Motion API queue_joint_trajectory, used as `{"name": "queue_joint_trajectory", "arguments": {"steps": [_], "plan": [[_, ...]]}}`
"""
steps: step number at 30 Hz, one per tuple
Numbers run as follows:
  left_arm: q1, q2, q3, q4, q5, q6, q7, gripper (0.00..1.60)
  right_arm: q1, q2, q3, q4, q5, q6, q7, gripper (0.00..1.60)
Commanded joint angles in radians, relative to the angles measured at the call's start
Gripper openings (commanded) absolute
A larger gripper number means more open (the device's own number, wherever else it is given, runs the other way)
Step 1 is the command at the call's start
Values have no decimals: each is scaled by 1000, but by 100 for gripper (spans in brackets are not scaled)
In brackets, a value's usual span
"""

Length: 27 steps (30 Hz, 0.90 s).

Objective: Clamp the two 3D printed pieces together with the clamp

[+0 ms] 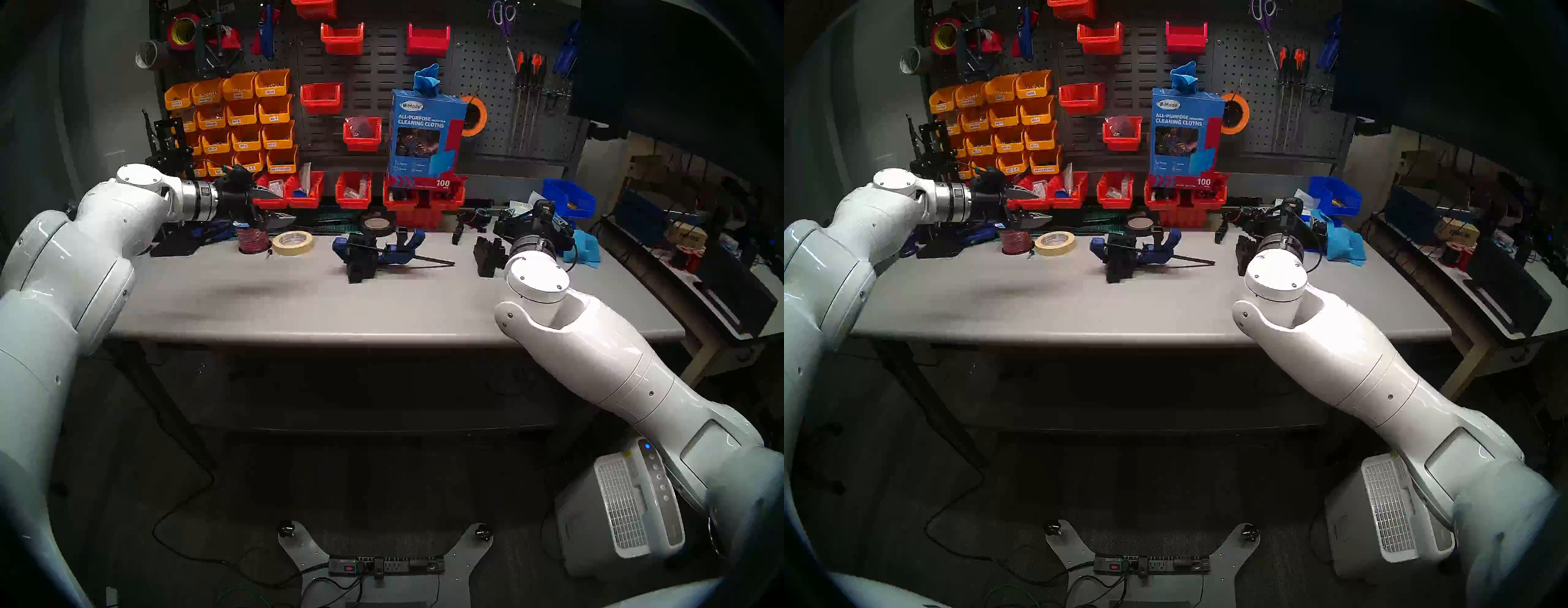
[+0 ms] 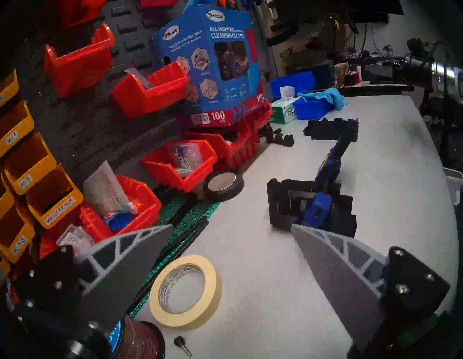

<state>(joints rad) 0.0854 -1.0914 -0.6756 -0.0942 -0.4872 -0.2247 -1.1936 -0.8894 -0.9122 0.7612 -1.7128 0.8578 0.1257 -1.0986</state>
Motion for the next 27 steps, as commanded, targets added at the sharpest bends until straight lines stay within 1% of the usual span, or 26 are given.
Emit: {"name": "queue_joint_trajectory", "arguments": {"steps": [1,27], "plan": [[-21,-1,-13,-6,-9,-12,3,160,-2,22,7,-19,-16,-31,10,160],[-18,0,-22,-6,-5,-21,3,160,-2,29,2,-20,-15,-46,15,160]]}}
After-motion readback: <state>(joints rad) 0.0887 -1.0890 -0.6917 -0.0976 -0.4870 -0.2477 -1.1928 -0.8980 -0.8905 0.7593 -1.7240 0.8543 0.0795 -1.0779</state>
